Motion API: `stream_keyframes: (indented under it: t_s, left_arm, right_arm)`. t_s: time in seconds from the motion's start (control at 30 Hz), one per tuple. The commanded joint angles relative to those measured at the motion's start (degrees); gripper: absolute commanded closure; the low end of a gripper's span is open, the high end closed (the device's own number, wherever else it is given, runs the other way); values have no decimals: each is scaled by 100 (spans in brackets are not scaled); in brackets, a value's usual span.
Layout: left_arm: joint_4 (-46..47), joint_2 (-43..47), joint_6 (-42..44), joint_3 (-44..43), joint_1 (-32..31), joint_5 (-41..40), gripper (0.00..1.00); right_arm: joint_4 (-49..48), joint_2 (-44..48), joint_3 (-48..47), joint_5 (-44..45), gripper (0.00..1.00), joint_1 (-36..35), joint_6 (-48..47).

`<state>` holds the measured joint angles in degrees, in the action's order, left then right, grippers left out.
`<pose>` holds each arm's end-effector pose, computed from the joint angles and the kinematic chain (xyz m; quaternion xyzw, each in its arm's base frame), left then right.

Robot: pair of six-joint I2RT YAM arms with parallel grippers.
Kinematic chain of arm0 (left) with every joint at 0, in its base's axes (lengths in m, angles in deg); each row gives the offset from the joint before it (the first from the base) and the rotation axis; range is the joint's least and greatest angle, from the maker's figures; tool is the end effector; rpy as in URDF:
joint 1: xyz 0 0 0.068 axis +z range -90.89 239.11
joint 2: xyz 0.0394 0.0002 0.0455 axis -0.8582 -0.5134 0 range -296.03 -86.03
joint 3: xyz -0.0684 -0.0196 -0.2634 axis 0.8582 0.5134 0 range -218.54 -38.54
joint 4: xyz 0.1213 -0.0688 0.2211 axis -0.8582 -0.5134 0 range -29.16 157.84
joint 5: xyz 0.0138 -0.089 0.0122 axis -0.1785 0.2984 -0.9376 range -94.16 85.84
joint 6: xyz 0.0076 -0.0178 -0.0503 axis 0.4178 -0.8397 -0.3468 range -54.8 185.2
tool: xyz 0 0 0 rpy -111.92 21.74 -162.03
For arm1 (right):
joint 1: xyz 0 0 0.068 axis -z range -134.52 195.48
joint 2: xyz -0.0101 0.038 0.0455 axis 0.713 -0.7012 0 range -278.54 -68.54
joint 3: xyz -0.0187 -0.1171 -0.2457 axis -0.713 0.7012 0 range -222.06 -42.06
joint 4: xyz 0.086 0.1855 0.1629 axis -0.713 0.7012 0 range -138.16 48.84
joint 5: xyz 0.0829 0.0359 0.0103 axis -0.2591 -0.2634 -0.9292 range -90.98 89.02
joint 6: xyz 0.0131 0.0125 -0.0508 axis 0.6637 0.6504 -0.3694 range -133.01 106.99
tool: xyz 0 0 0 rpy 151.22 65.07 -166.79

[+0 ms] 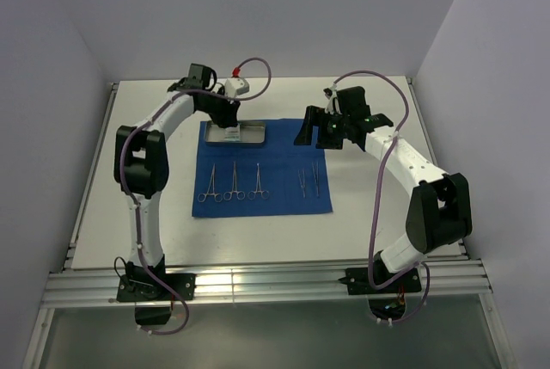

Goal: Open and lay out the surgical kit

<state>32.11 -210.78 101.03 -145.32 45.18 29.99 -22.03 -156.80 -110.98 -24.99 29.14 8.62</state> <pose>0.4643 -0.1357 0.2285 0.4652 0.7856 -0.2174 0.3453 0.3200 0.1088 0.2769 -0.0369 0.9079 0.3025 0.2878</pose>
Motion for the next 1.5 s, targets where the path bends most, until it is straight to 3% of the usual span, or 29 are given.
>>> stream_keyframes:
  t_s: [0.0, 0.07, 0.2, 0.37, 0.57, 0.63, 0.77, 0.83, 1.03, 1.3, 1.47]
  left_arm:
    - [1021, 756, -1866, 744, 5, -531, 57]
    - [1734, 960, -2743, 1273, -4, -900, 53]
    - [1920, 1084, -3907, 1458, -31, -2050, 51]
    - [1947, 1067, -4102, 1546, -39, -2685, 51]
    - [1675, 909, -4322, 1301, -66, -2625, 50]
    - [1429, 865, -4103, 1151, -66, -2510, 54]
    - [463, 943, -1947, 870, 57, -1046, 59]
    - [24, 926, -1215, 747, 128, -955, 64]
    - [-1251, 259, 622, -35, 356, -612, 68]
    - [-2138, -515, 1979, -869, 514, -331, 68]
    - [-2799, -919, 2700, -1433, 550, 345, 67]
  right_arm:
    - [-117, -15, -33, 45, 12, 43, 26]
    - [-99, -50, -68, 54, 12, 34, 17]
    - [-99, -94, -95, 63, 12, 43, 26]
    - [-90, -120, -86, 72, 12, 43, 61]
    - [-55, -138, -104, 72, 12, 43, 0]
    - [-38, -138, -112, 63, 12, 43, -18]
    - [-47, -129, -95, -77, 12, 43, -97]
    - [-55, -129, -86, -113, 12, 43, -89]
    - [-73, -147, -60, -192, 12, 43, -71]
    - [-55, -164, -42, -218, 13, 43, -53]
    - [-47, -199, -42, -218, 13, 43, -45]
